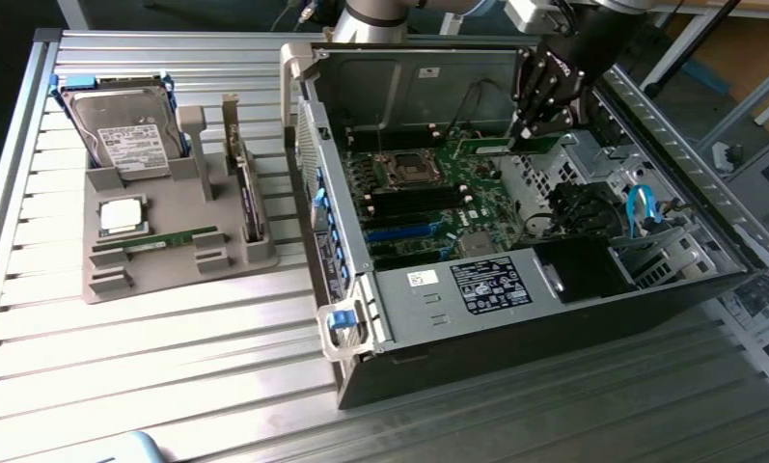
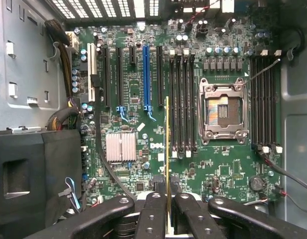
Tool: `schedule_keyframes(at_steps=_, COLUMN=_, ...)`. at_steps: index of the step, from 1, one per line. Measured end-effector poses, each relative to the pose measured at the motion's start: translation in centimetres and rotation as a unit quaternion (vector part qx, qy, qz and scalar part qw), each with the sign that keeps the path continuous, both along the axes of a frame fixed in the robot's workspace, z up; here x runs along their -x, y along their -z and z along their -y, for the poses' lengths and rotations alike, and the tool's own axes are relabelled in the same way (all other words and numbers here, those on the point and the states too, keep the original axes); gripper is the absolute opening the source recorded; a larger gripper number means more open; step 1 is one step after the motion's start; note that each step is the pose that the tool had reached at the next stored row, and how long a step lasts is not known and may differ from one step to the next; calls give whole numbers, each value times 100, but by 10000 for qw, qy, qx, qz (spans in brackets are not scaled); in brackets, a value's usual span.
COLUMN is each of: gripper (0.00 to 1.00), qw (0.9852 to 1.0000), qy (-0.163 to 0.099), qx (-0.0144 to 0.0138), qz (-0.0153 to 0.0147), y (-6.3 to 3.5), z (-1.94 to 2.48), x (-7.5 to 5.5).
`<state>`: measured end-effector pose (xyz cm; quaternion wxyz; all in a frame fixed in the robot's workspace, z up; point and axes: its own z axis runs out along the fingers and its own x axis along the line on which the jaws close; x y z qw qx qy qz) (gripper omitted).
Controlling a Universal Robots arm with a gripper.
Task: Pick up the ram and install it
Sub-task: 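Insert the ram into the slot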
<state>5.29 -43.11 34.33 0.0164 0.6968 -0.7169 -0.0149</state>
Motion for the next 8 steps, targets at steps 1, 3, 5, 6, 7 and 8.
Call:
schedule_keyframes(at_steps=1, gripper=13, qw=10000, qy=0, qx=0, qz=0, y=7, z=0, x=0)
schedule_keyframes(at_steps=3, gripper=13, qw=10000, qy=0, qx=0, qz=0, y=18, z=0, x=0)
schedule_keyframes(at_steps=5, gripper=13, qw=10000, qy=-1, qx=0, qz=0, y=29, z=0, x=0)
schedule_keyframes(at_steps=6, gripper=13, qw=10000, qy=-1, qx=0, qz=0, y=34, z=0, x=0)
schedule_keyframes(at_steps=7, gripper=13, qw=10000, qy=0, qx=0, qz=0, y=39, z=0, x=1)
schedule_keyframes(at_steps=8, gripper=13, qw=10000, qy=0, qx=1, qz=0, y=43, z=0, x=2)
